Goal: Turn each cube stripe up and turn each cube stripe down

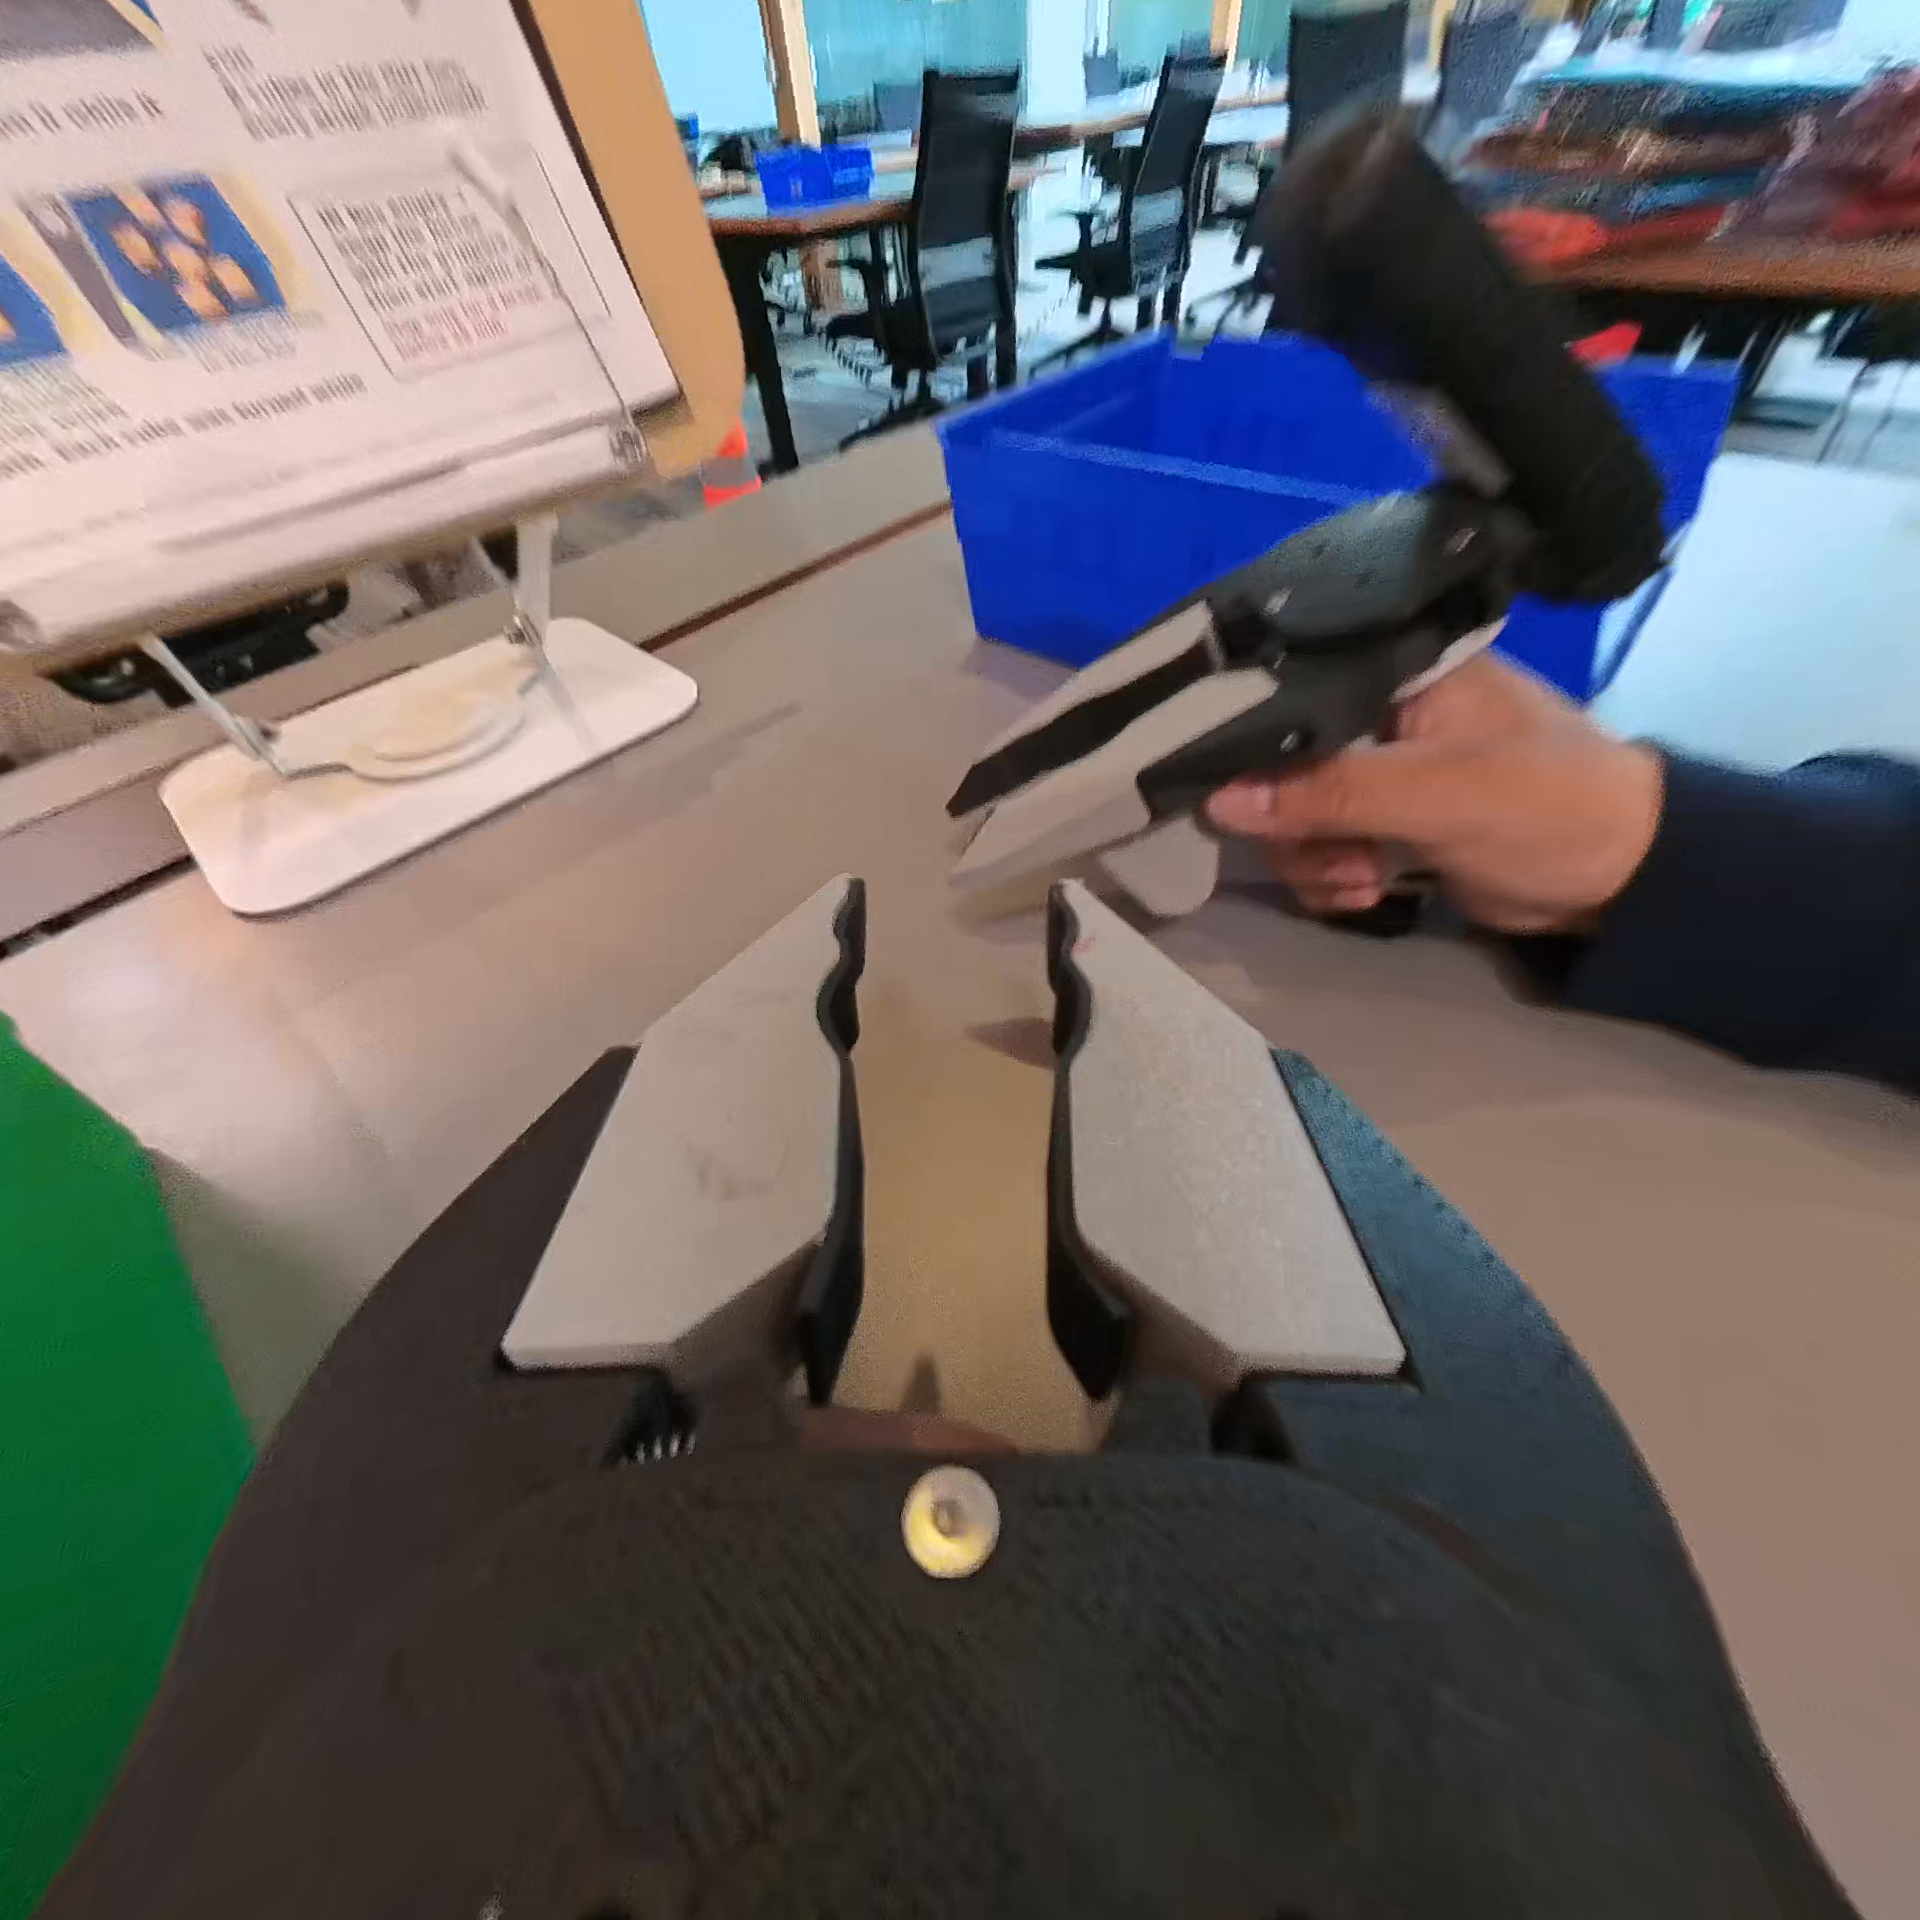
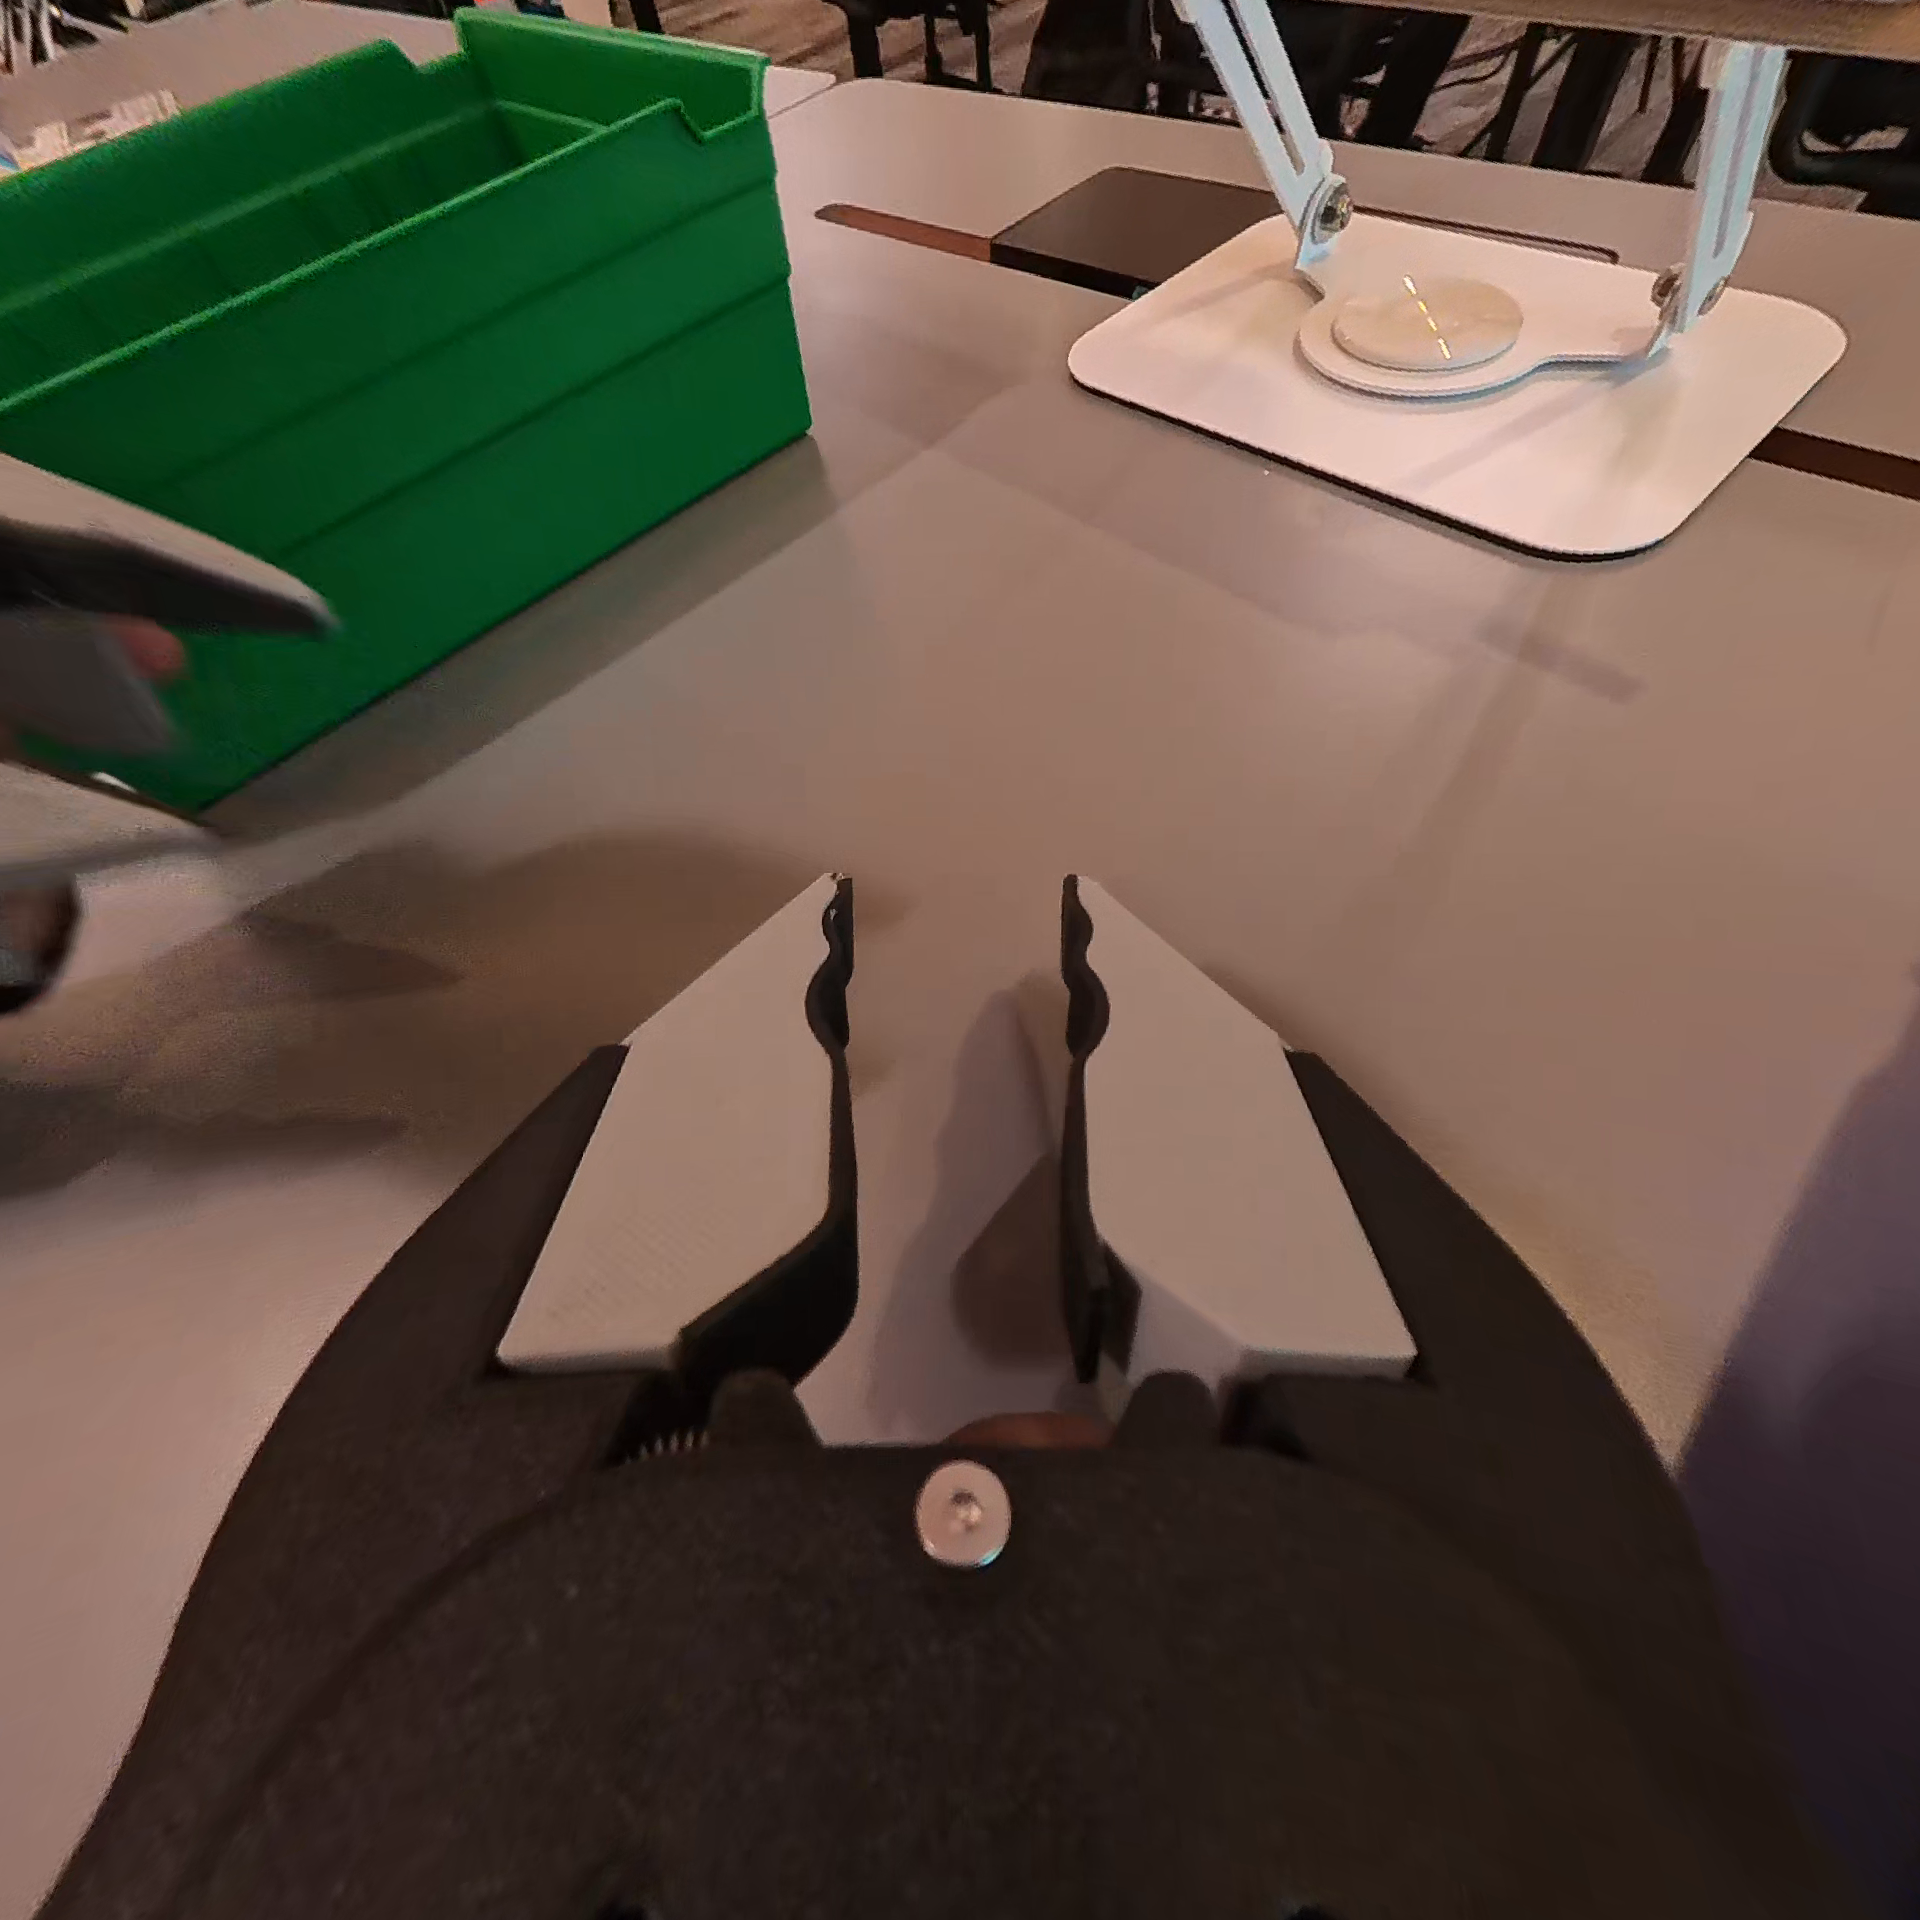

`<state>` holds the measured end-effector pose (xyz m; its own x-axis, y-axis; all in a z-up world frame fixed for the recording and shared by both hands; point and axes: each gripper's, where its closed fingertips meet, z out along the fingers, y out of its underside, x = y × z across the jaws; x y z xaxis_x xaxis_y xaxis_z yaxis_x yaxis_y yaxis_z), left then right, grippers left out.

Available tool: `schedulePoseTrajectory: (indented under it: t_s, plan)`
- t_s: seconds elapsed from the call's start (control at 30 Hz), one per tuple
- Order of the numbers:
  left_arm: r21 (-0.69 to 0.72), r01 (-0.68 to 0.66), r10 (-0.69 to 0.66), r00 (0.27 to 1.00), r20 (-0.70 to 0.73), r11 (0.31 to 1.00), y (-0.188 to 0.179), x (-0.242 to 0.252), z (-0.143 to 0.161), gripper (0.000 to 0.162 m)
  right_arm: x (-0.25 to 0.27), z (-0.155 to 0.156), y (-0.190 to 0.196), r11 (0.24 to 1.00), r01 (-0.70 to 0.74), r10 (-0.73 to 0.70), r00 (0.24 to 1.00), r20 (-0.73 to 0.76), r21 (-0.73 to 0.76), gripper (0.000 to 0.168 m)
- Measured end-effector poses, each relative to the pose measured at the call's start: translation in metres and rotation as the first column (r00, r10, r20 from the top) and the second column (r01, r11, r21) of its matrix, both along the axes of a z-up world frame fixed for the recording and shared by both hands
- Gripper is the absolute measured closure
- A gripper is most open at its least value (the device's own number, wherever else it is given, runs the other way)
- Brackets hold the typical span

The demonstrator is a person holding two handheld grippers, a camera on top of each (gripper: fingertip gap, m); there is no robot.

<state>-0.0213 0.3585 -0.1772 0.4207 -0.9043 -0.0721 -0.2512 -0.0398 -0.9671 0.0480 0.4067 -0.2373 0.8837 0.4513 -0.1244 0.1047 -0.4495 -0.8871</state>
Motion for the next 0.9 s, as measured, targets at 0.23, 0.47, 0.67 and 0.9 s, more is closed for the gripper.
schedulePoseTrajectory:
  t_s: [0.23,0.47,0.67,0.9]
  plan:
    - [0.126,-0.135,0.143,0.988,-0.054,0.983,0.026,-0.074,0.089,0.127,-0.014,-0.007,-0.003,0.999,-0.046,0.047,0.998,0.048,-0.023,0.13]
    - [-0.009,-0.415,0.357,0.793,-0.494,0.91,0.181,-0.161,0.011,0.101,-0.017,-0.008,-0.005,0.998,-0.058,0.059,0.995,0.078,-0.017,0.13]
    - [-0.079,-0.494,0.354,0.717,-0.601,0.866,0.246,-0.202,-0.039,0.099,-0.016,-0.009,-0.005,0.998,-0.059,0.061,0.997,0.041,-0.035,0.13]
    - [-0.305,-0.408,0.123,0.747,-0.653,0.86,0.236,-0.207,-0.055,0.091,-0.018,-0.012,-0.005,0.996,-0.072,0.075,0.996,0.05,-0.053,0.129]
